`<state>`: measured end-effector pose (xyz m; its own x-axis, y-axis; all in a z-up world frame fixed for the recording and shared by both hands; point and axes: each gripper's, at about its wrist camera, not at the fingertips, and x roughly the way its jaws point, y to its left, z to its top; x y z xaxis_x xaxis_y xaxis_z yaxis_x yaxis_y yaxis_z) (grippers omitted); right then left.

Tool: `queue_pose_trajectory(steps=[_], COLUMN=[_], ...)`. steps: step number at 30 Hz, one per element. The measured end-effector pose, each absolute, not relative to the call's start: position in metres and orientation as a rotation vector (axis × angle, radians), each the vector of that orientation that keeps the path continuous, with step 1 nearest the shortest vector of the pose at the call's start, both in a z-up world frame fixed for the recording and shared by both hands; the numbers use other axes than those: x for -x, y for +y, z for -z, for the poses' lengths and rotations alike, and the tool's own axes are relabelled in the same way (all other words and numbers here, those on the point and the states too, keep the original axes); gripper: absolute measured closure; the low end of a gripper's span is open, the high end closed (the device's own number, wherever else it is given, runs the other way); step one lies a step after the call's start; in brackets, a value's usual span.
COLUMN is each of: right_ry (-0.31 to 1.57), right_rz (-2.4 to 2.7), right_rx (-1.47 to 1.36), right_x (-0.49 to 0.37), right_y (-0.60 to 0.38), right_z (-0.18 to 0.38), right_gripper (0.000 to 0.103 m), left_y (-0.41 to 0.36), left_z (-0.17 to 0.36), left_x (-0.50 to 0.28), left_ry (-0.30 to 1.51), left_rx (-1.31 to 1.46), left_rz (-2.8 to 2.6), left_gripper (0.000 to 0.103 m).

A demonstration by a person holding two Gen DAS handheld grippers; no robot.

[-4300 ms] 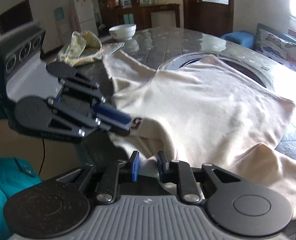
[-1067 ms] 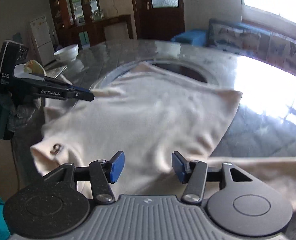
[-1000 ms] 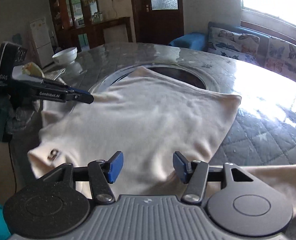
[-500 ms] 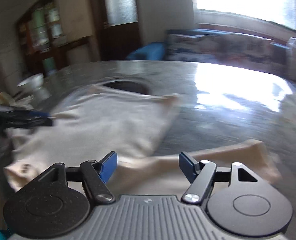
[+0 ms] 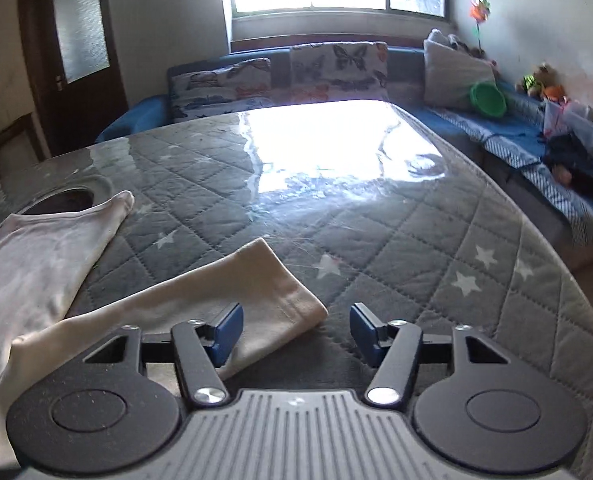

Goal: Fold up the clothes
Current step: 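Grasp a sleeve cuff with the right gripper and lift it up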

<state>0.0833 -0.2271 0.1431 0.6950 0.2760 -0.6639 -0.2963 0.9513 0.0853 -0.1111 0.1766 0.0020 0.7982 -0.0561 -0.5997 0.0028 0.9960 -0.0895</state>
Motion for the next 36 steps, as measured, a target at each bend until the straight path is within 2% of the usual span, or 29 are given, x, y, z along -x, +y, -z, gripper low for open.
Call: queue_pose_trajectory(steps=[1,3,5,10,17,25,28,32,33,35,36], right_ry=[0.737,0.733,0.724,0.692,0.607,0.668,0.684,0.683,0.683,0.678,0.673], right_rz=[-0.317,-0.312,-0.307,-0.306,-0.293,-0.275,-0.279,-0.290,-0.297,-0.318,-0.324], right_rx=[0.021,0.003,-0.017,-0.062,-0.087,-0.123,-0.166,-0.167,-0.164,-0.174,-0.188], right_x=[-0.084,-0.082,-0.080,-0.074,-0.050,-0.045,-0.045,-0.045,-0.045,-0.046,-0.046], right_y=[-0.228,-0.229,-0.231,-0.240,-0.263,-0.277,-0.282,-0.283,-0.282,-0.283,-0.284], right_z=[-0.141,-0.139,-0.139,-0.141,-0.163,-0.141,-0.135,-0.132,-0.132,-0.134,-0.136], right_gripper=[0.049,0.059,0.083,0.096,0.097,0.097,0.086,0.085,0.085,0.093,0.094], left_y=[0.172,0.162,0.152,0.128,0.096,0.062,0.052,0.043,0.042,0.040,0.039], left_z=[-0.002,0.000,0.001,0.000,0.003,0.008,0.011,0.016,0.017,0.018,0.018], left_x=[0.112,0.112,0.113,0.111,0.102,0.094,0.088,0.081,0.079,0.078,0.077], left_ry=[0.648,0.650,0.652,0.651,0.650,0.653,0.661,0.672,0.673,0.674,0.674], left_rx=[0.081,0.074,0.068,0.048,0.021,-0.015,-0.027,-0.019,-0.015,-0.011,-0.010], left_rz=[0.039,0.053,0.077,0.131,0.222,0.354,0.389,0.408,0.412,0.418,0.418], left_gripper=[0.024,0.022,0.021,0.021,0.021,0.021,0.021,0.019,0.019,0.017,0.017])
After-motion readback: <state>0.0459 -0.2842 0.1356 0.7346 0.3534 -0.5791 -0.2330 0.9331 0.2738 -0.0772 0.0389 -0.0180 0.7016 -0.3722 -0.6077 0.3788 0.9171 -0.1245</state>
